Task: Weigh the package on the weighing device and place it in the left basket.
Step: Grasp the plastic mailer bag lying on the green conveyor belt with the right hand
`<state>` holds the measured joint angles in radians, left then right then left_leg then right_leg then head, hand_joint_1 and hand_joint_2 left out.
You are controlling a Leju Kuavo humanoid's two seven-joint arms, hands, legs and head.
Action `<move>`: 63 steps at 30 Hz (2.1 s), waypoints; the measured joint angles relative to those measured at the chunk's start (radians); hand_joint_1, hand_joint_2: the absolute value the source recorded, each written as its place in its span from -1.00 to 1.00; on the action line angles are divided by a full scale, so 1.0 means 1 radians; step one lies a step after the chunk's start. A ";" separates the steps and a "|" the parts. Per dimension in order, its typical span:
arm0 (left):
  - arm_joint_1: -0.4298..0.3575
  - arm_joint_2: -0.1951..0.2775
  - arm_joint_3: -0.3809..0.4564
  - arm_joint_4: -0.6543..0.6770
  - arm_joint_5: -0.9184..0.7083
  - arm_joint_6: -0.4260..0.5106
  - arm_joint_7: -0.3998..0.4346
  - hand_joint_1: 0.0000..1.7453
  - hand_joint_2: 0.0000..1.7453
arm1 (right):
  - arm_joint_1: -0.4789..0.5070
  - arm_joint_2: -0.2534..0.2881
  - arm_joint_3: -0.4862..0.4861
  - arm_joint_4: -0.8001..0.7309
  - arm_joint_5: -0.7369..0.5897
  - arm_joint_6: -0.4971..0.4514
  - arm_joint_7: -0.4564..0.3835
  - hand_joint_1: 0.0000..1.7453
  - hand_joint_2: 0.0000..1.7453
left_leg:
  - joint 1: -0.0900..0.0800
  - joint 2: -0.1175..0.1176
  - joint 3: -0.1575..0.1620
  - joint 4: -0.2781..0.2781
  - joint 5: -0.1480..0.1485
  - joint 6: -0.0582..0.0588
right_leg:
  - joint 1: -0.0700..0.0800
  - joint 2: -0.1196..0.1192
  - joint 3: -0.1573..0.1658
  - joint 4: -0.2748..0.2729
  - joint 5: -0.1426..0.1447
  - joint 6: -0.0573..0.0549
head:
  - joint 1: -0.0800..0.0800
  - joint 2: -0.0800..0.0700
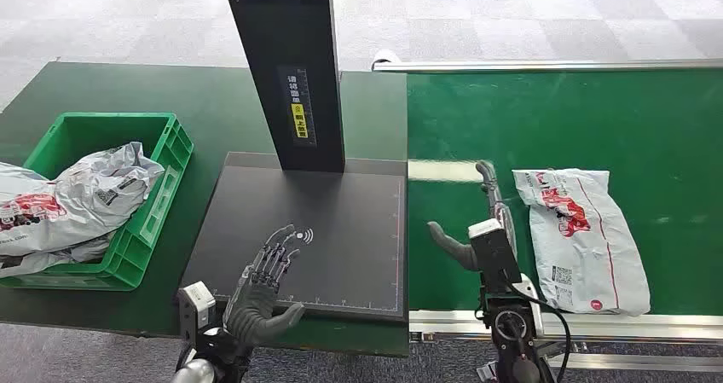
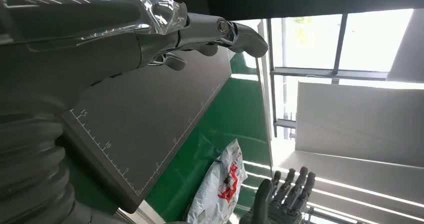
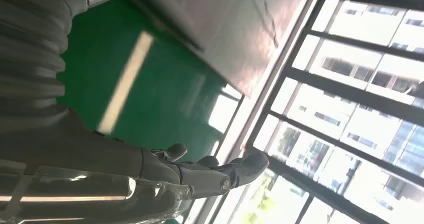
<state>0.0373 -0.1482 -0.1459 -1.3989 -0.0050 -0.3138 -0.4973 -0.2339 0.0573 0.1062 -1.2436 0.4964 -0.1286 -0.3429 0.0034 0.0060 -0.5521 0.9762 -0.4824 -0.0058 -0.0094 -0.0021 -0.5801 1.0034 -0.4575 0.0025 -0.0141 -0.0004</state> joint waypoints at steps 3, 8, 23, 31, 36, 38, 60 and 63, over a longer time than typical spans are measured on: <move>0.005 0.004 0.008 -0.011 0.003 0.002 0.001 -1.00 1.00 | -0.037 -0.034 -0.039 0.016 0.046 -0.019 0.016 -1.00 1.00 | 0.000 0.000 0.000 0.000 0.000 0.000 | 0.000 0.000 0.000 0.000 0.000 0.000 | 0.000 0.000; 0.016 0.014 0.019 -0.023 -0.006 0.023 -0.002 -1.00 1.00 | -0.131 -0.120 -0.122 0.109 0.168 -0.050 0.074 -1.00 1.00 | 0.000 -0.001 0.000 0.000 0.000 0.000 | 0.000 -0.001 0.000 0.000 0.000 0.000 | 0.000 0.000; 0.052 0.023 0.036 -0.047 -0.044 0.092 0.008 -1.00 1.00 | -0.392 -0.369 -0.119 0.595 0.515 0.158 0.314 -1.00 1.00 | 0.000 -0.003 -0.001 0.001 0.000 0.001 | -0.001 -0.002 -0.001 0.000 0.000 0.000 | 0.000 0.000; 0.047 0.023 0.044 -0.046 -0.047 0.098 0.018 -1.00 1.00 | -0.391 -0.458 -0.014 0.695 0.566 0.338 0.306 -1.00 1.00 | -0.001 -0.004 -0.002 0.001 0.000 0.001 | -0.001 -0.004 -0.001 0.000 0.000 0.001 | 0.000 0.000; 0.034 0.023 0.045 -0.038 -0.045 0.104 0.026 -1.00 1.00 | -0.381 -0.501 0.068 0.710 0.564 0.442 0.254 -1.00 1.00 | -0.001 -0.005 -0.002 0.001 0.000 0.001 | -0.001 -0.004 -0.001 0.000 0.000 0.001 | 0.000 0.000; 0.030 0.023 0.045 -0.032 -0.044 0.105 0.028 -1.00 1.00 | -0.376 -0.516 0.102 0.709 0.547 0.468 0.232 -1.00 1.00 | 0.000 -0.005 -0.001 0.001 0.000 0.001 | -0.001 -0.004 -0.001 0.000 0.000 0.001 | -0.001 0.000; 0.033 0.023 0.046 -0.029 -0.034 0.105 0.030 -1.00 1.00 | -0.279 -0.560 0.213 0.549 0.431 0.422 0.296 1.00 1.00 | 0.000 -0.005 -0.001 0.001 0.000 0.001 | -0.001 -0.004 0.001 0.000 0.000 0.001 | 0.000 0.000; 0.034 0.024 0.047 -0.029 -0.031 0.106 0.030 -1.00 1.00 | -0.276 -0.557 0.222 0.537 0.434 0.401 0.293 1.00 1.00 | 0.000 -0.005 -0.001 0.001 0.000 0.001 | -0.001 -0.004 0.001 0.000 0.000 0.001 | 0.000 0.000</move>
<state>0.0708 -0.1246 -0.0990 -1.4279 -0.0358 -0.2080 -0.4673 -0.5097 -0.4993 0.3282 -0.7068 0.9307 0.2728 -0.0501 0.0030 0.0014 -0.5534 0.9770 -0.4826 -0.0046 -0.0102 -0.0064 -0.5792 1.0031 -0.4576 0.0035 -0.0145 -0.0004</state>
